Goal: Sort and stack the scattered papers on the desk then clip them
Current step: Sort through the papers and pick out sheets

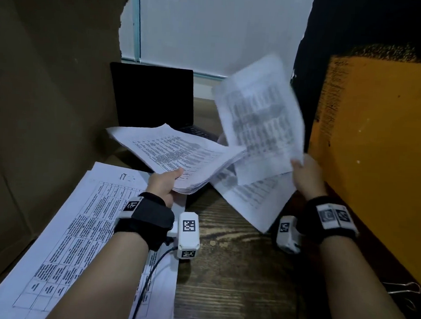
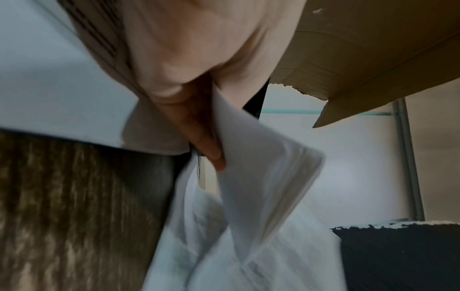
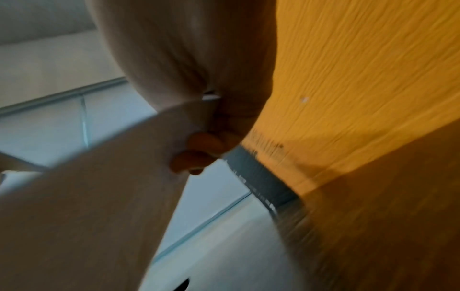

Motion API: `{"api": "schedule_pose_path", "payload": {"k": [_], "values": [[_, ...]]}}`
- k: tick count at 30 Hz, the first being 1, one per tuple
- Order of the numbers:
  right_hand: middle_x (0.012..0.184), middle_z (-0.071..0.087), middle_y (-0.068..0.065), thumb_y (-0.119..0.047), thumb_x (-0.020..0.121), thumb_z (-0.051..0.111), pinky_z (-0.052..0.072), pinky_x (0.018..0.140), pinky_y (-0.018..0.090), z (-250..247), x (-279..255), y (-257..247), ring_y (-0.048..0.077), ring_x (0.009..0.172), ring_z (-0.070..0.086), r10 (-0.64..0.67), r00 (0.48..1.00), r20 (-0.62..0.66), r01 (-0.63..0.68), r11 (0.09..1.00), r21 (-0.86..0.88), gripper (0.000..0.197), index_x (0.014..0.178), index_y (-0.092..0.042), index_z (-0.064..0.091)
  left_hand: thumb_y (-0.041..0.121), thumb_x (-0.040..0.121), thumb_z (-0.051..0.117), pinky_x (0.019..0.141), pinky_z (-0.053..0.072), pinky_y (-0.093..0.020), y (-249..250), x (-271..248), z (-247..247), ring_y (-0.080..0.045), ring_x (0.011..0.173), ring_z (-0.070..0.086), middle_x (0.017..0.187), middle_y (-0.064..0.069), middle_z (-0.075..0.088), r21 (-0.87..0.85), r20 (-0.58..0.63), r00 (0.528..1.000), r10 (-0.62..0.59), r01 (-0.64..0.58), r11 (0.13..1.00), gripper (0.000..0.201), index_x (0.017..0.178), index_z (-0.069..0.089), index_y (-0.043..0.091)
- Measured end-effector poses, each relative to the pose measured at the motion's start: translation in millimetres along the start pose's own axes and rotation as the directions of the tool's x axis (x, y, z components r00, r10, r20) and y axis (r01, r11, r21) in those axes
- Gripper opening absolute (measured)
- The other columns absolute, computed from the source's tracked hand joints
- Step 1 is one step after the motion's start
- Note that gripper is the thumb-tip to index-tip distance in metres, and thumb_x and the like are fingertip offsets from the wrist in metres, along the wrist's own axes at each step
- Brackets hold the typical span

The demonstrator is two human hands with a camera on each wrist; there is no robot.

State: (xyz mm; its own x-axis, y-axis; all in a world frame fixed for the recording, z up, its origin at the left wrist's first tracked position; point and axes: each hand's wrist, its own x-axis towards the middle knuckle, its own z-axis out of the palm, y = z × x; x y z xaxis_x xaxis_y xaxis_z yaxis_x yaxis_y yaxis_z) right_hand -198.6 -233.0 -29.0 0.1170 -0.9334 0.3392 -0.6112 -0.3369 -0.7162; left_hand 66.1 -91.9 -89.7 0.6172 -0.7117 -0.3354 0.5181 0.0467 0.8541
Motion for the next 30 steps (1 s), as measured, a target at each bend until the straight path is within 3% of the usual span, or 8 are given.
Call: {"api": "schedule_pose_path", "payload": {"k": [4,7,13,16,20,23,28,30], "values": [[0.124,0.058,0.021,-0.021,0.104,0.039,0.036,0.08,0.026,-44,-19,4,0.033,0.114,0.055,0.026,0.945,-0.325,0.046,0.976,0.211,0.034,0.123,0.004,0.053,-0.009,0.09,0.054,0.089,0.048,-0.041,-4,-16,10,-0.03,0.099,0.06,0.12,-0.022,0.061,0.114,0.077,0.996,0.038,-0.047,0.992,0.034,0.123,0.054,-0.01],[0.117,0.059,0.009,-0.023,0.103,0.042,0.037,0.083,0.022,-46,-26,0,0.026,0.112,0.056,0.059,0.929,-0.366,0.092,0.92,0.382,0.033,0.125,-0.001,0.052,-0.01,0.089,0.054,0.091,0.048,-0.044,-5,-25,13,-0.031,0.099,0.061,0.12,-0.024,0.061,0.235,0.132,0.99,0.044,-0.075,0.969,0.034,0.123,0.055,-0.008],[0.132,0.057,0.003,-0.005,0.095,0.049,0.045,0.103,0.037,-4,-19,9,0.021,0.119,0.056,0.16,0.982,-0.101,-0.053,0.745,0.665,0.041,0.136,-0.009,0.048,-0.009,0.093,0.048,0.065,0.058,-0.03,-13,-32,19,-0.028,0.083,0.065,0.108,-0.021,0.064,0.396,0.261,0.965,-0.035,-0.074,0.915,0.032,0.124,0.052,-0.01],[0.13,0.06,0.008,0.003,0.091,0.049,0.051,0.094,0.041,15,-30,11,0.022,0.113,0.059,0.138,0.973,0.185,-0.227,0.717,0.659,0.039,0.129,-0.008,0.051,0.005,0.099,0.045,0.05,0.057,-0.024,-14,-31,19,-0.017,0.057,0.069,0.088,-0.014,0.067,0.403,0.225,0.971,-0.085,-0.013,0.915,0.024,0.117,0.055,-0.006],[0.119,0.056,0.012,0.016,0.092,0.041,0.056,0.056,0.033,27,-44,6,0.026,0.1,0.056,0.216,0.841,0.496,-0.515,0.6,0.612,0.043,0.129,-0.005,0.046,0.033,0.102,0.04,0.073,0.055,-0.036,-15,-28,19,-0.027,0.087,0.068,0.105,-0.016,0.069,0.354,0.183,0.98,-0.08,0.01,0.935,0.045,0.118,0.057,-0.004],[0.128,0.052,0.021,0.018,0.09,0.04,0.059,0.05,0.036,31,-44,10,0.034,0.105,0.054,0.261,0.794,0.549,-0.577,0.609,0.545,0.041,0.127,0.001,0.047,0.041,0.102,0.033,0.097,0.048,-0.041,-13,-34,21,-0.029,0.108,0.063,0.119,-0.014,0.064,0.345,0.182,0.981,-0.061,-0.006,0.939,0.049,0.119,0.058,0.002],[0.083,0.061,0.012,-0.004,0.095,0.055,0.056,0.045,0.027,22,-47,9,0.021,0.062,0.063,0.273,0.72,0.638,-0.58,0.742,0.336,0.011,0.106,-0.004,0.057,0.005,0.097,0.048,0.09,0.047,-0.042,-16,-38,21,-0.032,0.099,0.063,0.126,-0.02,0.06,0.439,0.233,0.969,-0.087,-0.025,0.898,0.032,0.128,0.052,-0.004],[0.08,0.064,0.008,-0.011,0.093,0.06,0.056,0.047,0.025,20,-42,14,0.018,0.065,0.061,0.274,0.799,0.535,-0.487,0.818,0.308,0.004,0.09,-0.009,0.06,-0.002,0.096,0.046,0.089,0.047,-0.043,-16,-39,21,-0.033,0.104,0.06,0.128,-0.021,0.059,0.475,0.257,0.963,-0.082,-0.052,0.878,0.035,0.131,0.05,-0.001]]}}
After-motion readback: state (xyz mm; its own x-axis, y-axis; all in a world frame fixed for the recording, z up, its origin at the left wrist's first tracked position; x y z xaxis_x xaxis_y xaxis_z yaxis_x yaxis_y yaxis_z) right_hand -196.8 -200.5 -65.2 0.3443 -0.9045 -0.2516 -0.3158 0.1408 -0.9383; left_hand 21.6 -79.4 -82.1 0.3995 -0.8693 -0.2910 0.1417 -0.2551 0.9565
